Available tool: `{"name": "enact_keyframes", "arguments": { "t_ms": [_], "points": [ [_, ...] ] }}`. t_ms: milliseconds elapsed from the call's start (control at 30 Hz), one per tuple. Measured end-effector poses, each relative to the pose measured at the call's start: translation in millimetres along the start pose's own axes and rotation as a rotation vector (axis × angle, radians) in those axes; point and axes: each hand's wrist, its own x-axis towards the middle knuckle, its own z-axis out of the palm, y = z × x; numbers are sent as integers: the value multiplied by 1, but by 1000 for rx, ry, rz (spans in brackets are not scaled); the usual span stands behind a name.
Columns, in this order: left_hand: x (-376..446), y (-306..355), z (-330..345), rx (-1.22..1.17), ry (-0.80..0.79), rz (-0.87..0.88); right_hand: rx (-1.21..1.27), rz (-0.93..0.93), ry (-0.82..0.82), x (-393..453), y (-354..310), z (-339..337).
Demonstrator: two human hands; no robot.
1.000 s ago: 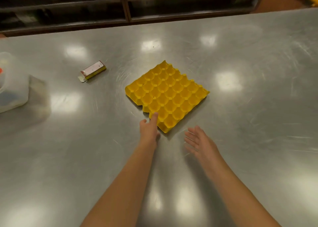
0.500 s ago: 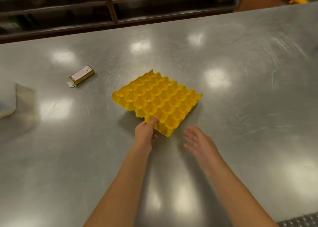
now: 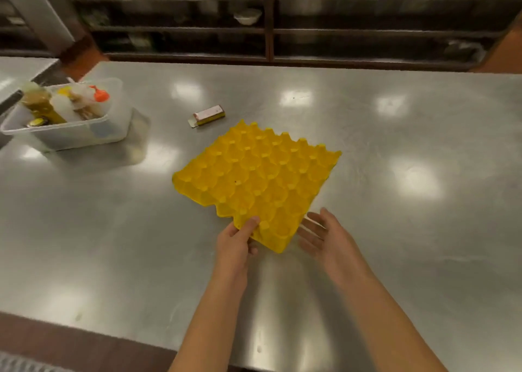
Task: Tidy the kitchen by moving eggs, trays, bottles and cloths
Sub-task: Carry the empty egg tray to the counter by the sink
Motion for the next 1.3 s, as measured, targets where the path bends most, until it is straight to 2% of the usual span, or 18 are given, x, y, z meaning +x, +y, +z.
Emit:
{"name": "enact_keyframes", "arguments": {
  "t_ms": [167,267,367,567,767,900,1167,1300],
  "points": [
    [-57,1,-26,4,147,165,-124,-20,-300,-26,-6,19],
    [-92,3,-51,26,172,193,-129,12,-463,-41,4,32],
    [-128,3,-79,14,207,193,-148,-7,-556,-57,23,48],
    [-189,-2,-119,-142,405,246,-192,54,-769,-97,59,86],
    [-228,-2,-169,-333,531,284,-281,92,-885,-127,92,117],
    [-252,0,-215,-337,570,314,-353,135,-937,-144,121,150],
    [-290,7,-342,-488,553,432,-396,250,-995,-203,216,228],
    [-294,0,-407,-572,602,460,-383,308,-1002,-224,268,259]
  ]
}}
